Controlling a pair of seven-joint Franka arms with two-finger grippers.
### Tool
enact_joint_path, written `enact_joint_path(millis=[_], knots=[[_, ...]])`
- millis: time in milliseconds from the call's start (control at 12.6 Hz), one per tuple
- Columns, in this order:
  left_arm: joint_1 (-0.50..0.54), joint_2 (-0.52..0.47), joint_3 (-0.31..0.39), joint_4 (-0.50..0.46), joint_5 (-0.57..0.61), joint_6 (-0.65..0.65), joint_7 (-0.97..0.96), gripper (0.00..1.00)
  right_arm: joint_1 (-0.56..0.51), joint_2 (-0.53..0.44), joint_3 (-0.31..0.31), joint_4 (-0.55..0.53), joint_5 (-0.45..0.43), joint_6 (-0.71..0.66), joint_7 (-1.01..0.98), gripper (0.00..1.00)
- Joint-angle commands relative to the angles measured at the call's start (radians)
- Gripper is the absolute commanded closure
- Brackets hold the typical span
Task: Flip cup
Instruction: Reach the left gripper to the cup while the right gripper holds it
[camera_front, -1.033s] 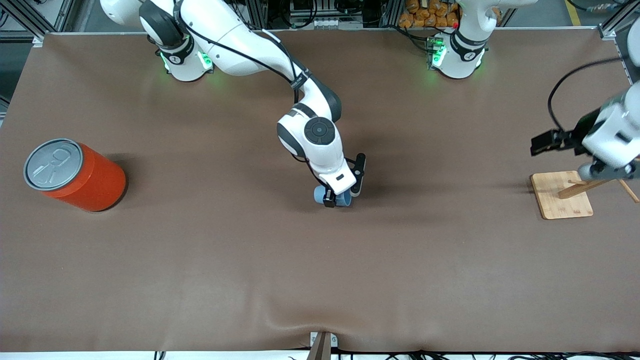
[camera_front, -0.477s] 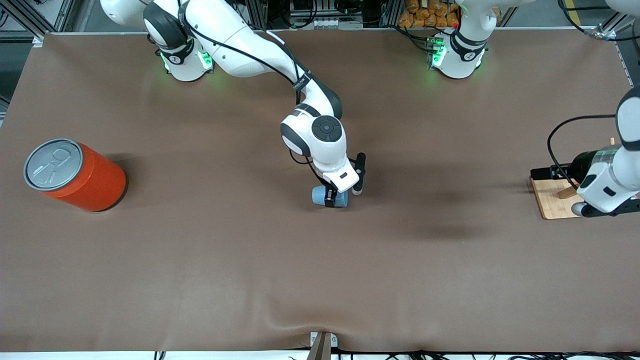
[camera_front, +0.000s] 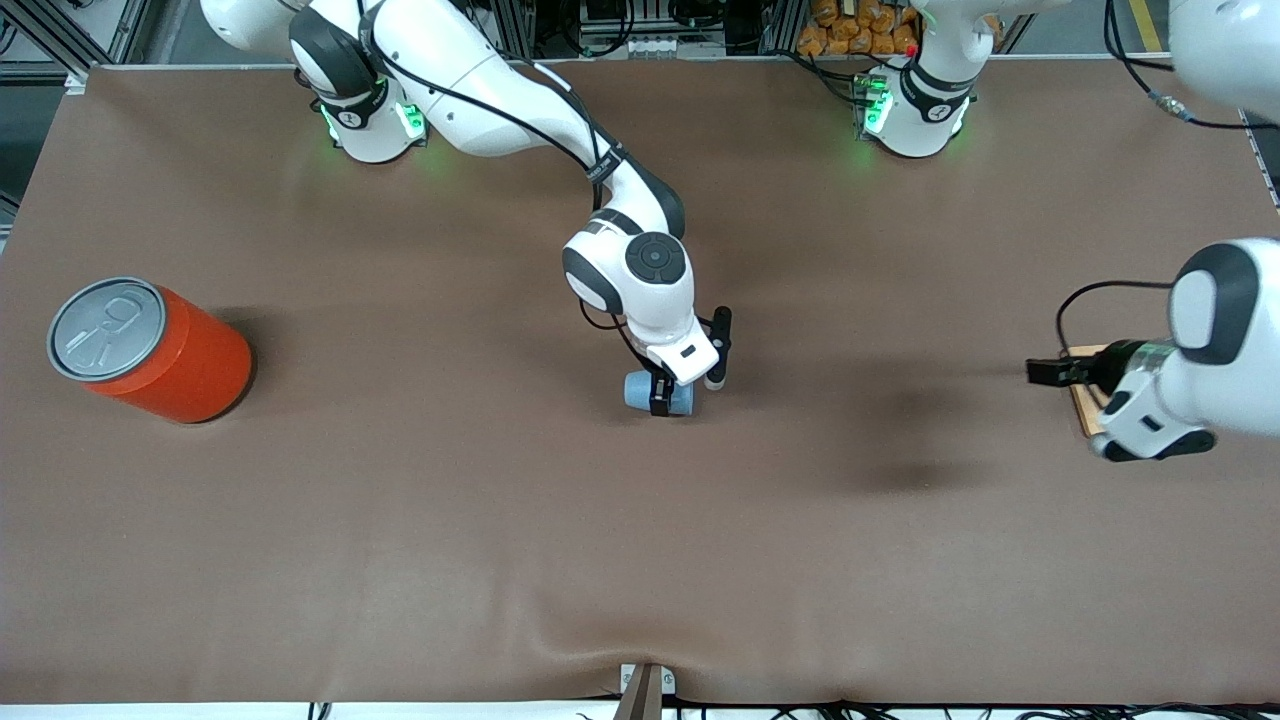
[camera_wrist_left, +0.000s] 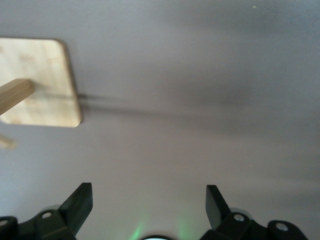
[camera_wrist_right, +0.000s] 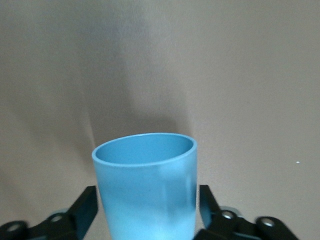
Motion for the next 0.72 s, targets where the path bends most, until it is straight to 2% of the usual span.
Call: enact_joint_path(millis=[0,238,397,477,636], knots=[[-0.017,0.016,-0.035,0.023,-0.126,0.07,0.001,0.0,0.003,0.02,-0.006,0.035,-0.023,-0.014,0.026,0.0],[-0.019,0.105,-0.112,0.023,-0.32,0.11,0.018,0.0,-0.005,-0.02,-0.005,0.033,-0.011,-0.038,0.022,0.0],[-0.031,0.114,-0.152,0.025,-0.344,0.121,0.036,0.0,-0.005,-0.052,-0.002,0.035,-0.011,-0.105,0.017,0.0],[-0.032,0.108,-0.155,0.025,-0.365,0.121,0.037,0.0,-0.005,-0.068,0.001,0.035,-0.008,-0.125,0.017,0.0],[-0.036,0.117,-0.154,0.022,-0.51,0.145,0.038,0.0,-0.011,-0.109,0.004,0.036,-0.006,-0.202,0.016,0.0]])
